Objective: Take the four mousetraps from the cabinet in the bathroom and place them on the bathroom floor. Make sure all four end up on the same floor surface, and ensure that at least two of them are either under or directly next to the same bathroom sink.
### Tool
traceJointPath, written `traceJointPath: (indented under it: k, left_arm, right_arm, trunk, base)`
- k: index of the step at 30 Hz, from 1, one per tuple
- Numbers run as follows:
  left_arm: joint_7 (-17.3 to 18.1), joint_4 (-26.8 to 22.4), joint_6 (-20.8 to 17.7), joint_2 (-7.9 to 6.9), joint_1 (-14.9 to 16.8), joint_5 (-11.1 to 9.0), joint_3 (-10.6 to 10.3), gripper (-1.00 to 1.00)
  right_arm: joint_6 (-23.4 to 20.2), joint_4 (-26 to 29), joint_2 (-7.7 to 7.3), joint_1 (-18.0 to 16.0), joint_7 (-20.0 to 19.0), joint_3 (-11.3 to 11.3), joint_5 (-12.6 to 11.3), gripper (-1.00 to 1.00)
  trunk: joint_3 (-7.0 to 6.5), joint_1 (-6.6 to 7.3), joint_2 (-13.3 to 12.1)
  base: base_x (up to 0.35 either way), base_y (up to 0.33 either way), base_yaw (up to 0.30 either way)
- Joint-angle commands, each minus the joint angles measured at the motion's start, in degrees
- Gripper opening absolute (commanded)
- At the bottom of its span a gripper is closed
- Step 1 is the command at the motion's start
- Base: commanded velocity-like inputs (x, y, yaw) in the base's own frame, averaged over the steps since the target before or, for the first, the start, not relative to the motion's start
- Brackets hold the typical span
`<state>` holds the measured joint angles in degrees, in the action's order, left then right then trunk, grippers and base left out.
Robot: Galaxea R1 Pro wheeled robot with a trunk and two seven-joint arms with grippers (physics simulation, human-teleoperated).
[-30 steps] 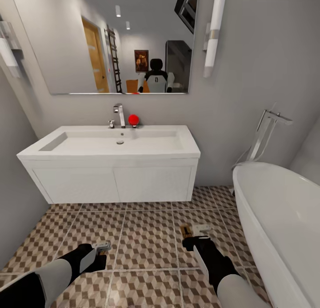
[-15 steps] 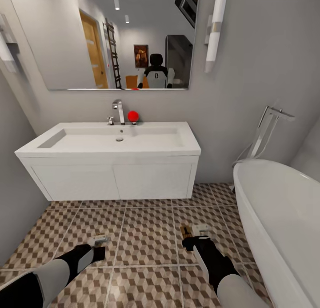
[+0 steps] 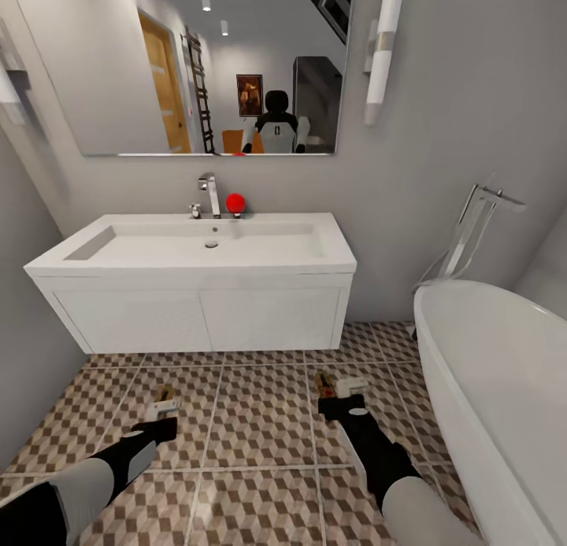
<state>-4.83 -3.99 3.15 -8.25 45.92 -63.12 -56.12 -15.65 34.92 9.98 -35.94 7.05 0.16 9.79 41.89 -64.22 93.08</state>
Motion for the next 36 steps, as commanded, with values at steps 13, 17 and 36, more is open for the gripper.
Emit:
traceJointPath:
  k: [13, 17, 36]
  left_arm:
    - [-0.98, -4.74, -29.15, 0.33, 8.55, -0.42, -0.38, -1.0]
    - [-0.92, -4.8, -29.47, -0.46, 8.63, -0.61, -0.28, -1.0]
    - [-1.06, -18.68, -38.29, -8.6, 8.66, -0.6, 4.59, -1.0]
  right_arm:
    - [-15.68, 0.26, 0.02, -14.0, 0.35, 0.13, -0.18, -1.0]
    - [-16.14, 0.68, 0.02, -14.19, 0.27, 0.23, -0.41, -1.0]
    - [-16.6, 1.59, 0.02, -14.24, 0.44, -0.02, -0.49, -1.0]
  trunk:
    - [0.06, 0.0, 0.02]
    - [0.06, 0.0, 0.02]
    - [0.06, 0.0, 0.02]
  base:
    - [0.0, 0.0, 0.0]
    - [0.0, 0.0, 0.0]
    - [0.0, 0.0, 0.0]
